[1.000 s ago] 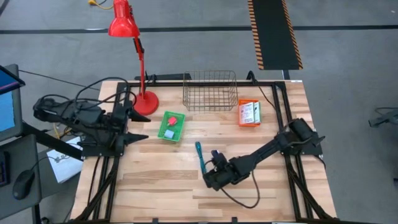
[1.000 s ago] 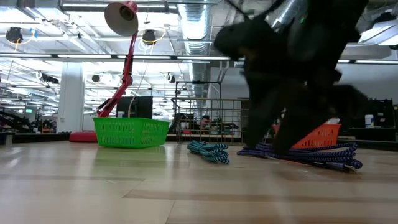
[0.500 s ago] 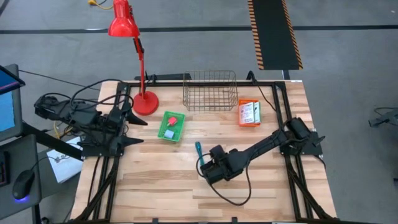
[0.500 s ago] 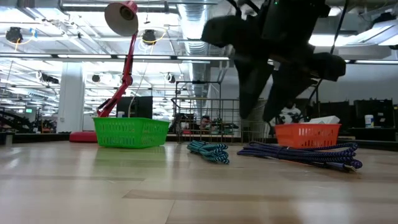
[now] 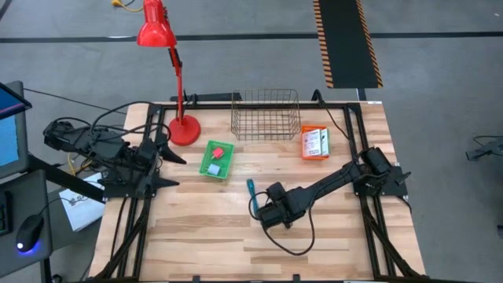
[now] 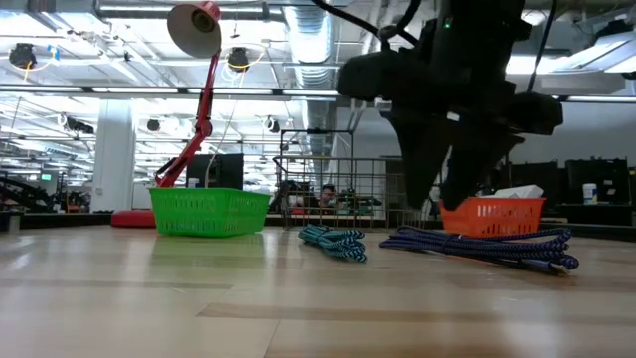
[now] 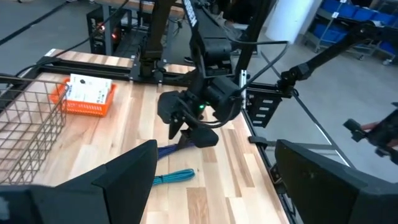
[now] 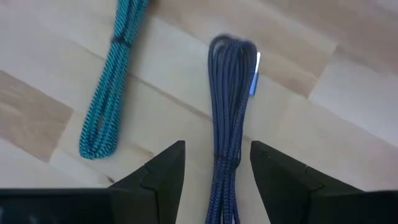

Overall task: Pick and place items into bin
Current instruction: Put the violet charger cable into the wire basket

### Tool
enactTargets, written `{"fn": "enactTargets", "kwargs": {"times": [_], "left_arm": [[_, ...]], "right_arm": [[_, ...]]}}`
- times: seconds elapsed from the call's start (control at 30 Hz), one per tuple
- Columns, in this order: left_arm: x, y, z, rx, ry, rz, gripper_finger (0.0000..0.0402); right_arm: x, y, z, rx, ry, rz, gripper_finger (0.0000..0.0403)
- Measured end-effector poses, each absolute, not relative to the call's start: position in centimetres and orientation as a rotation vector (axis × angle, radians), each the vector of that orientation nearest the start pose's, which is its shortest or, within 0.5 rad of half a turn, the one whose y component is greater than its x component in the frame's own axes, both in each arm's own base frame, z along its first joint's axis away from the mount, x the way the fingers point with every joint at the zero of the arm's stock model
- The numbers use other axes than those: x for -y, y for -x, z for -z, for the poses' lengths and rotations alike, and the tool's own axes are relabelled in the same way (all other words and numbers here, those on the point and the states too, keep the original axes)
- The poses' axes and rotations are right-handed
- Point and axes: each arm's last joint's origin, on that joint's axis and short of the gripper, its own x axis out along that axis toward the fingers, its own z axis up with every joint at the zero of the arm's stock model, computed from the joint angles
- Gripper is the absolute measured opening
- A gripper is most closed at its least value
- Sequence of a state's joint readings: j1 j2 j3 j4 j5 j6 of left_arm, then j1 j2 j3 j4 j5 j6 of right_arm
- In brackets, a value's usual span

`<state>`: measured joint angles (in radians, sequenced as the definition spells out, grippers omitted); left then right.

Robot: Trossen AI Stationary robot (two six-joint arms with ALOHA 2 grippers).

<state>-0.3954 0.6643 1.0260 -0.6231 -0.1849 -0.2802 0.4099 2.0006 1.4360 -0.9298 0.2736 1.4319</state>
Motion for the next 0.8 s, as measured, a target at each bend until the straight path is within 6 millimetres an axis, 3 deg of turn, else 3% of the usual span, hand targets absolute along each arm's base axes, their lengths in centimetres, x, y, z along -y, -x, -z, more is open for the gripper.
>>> {"fn": "enactTargets", "kwargs": {"times": [0.37,0.57,0.7,0.8], "left_arm": [[3.9,-10.6,-38.4,-0.283,0.216,0.193,0.0314],[3.9,-10.6,-38.4,-0.283,0.217,0.192,0.0314],[3.9,-10.6,-38.4,-0.283,0.219,0.192,0.0314],[3.9,-10.6,-38.4,-0.284,0.228,0.191,0.0314]], "right_arm": [[-14.3,-34.5,-14.6,-1.187,-0.743,0.766,0.0175],[-13.9,-33.8,-13.3,-1.18,-0.812,0.828,0.0172],[-13.5,-33.8,-13.2,-1.189,-0.84,0.843,0.0145],[-13.3,-33.9,-13.2,-1.165,-0.855,0.868,0.0098]]}}
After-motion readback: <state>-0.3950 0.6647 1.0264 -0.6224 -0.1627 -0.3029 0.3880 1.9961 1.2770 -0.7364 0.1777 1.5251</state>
